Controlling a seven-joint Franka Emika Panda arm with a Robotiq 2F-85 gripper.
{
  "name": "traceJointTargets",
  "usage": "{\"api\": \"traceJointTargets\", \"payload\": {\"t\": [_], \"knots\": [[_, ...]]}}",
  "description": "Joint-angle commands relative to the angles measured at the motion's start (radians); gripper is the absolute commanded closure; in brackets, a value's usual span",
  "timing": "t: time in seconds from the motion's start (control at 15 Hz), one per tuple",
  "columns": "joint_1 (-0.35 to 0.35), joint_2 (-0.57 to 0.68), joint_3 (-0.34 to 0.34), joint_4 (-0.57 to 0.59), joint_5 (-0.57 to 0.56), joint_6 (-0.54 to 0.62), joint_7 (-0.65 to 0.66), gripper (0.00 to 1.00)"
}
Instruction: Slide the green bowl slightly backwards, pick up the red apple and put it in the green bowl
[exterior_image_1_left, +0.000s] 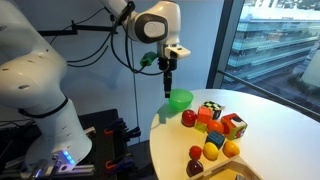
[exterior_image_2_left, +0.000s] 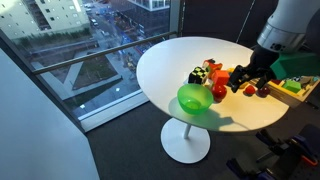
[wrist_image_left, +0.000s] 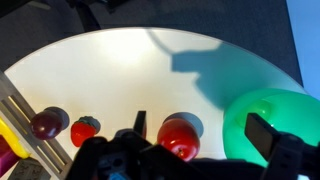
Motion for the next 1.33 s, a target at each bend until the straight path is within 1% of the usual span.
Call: {"api": "traceJointTargets", "payload": {"t": [0.0,0.2,0.47,0.8,1.27], "knots": [[0.004,0.079,0.019,0.02,-0.014,0.081,0.098,0.0],[0.009,0.144,0.019,0.034,-0.025,0.136,0.156,0.0],[0.026,0.215,0.007,0.063,-0.039,0.181,0.22,0.0],[0.06,0.295,-0.009,0.125,-0.056,0.2,0.288,0.0],[0.128,0.393,-0.046,0.204,-0.095,0.204,0.359,0.0]]}}
